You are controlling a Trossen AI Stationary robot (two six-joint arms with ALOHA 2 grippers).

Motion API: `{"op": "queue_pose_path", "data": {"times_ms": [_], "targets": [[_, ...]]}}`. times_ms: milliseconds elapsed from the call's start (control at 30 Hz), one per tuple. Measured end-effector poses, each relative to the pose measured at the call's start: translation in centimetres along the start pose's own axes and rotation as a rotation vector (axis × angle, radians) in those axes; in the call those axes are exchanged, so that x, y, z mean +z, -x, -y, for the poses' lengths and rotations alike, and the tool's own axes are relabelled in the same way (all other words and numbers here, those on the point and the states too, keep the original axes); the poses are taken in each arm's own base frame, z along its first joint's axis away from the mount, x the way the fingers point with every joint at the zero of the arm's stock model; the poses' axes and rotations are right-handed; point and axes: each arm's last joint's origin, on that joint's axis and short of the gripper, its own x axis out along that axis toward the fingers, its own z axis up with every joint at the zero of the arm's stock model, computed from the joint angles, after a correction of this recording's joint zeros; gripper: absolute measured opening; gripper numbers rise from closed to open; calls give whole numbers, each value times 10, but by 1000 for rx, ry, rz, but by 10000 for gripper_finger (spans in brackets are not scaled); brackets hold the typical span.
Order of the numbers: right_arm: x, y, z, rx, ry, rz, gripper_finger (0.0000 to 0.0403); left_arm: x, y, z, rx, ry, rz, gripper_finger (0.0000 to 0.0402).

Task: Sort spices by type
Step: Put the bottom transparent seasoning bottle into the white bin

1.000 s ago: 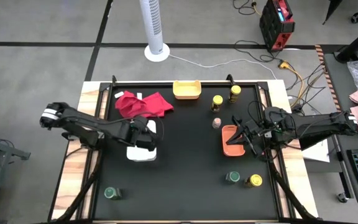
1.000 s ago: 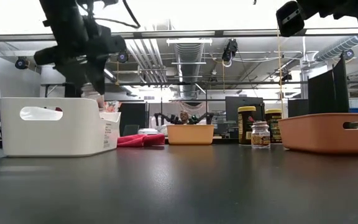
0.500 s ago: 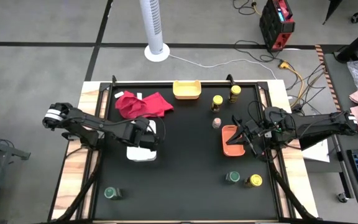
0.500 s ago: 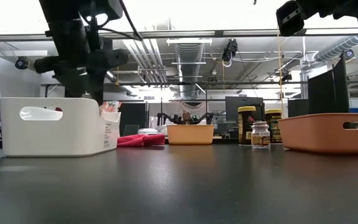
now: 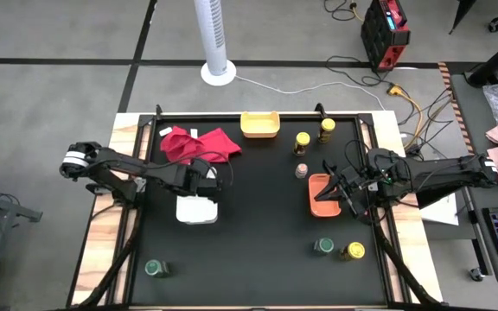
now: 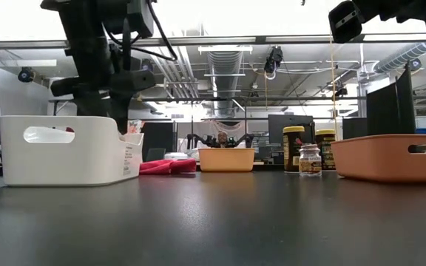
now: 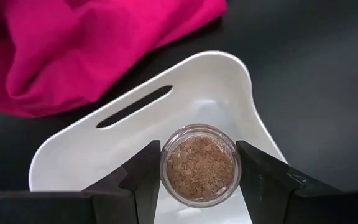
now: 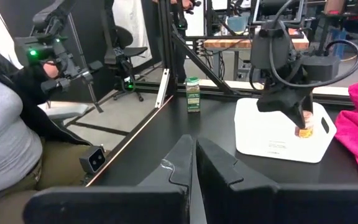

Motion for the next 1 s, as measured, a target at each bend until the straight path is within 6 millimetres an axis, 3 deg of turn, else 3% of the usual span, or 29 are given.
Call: {"op": "queue_pose_path", "data": {"times_ms": [300,1000], "targets": [[0,0,0,0,6,0,13,-4,-14,-3,-35,-10,-54,165],[0,0,0,0,8,0,13,-2,-16,-4,-42,-47,-61,165]]}}
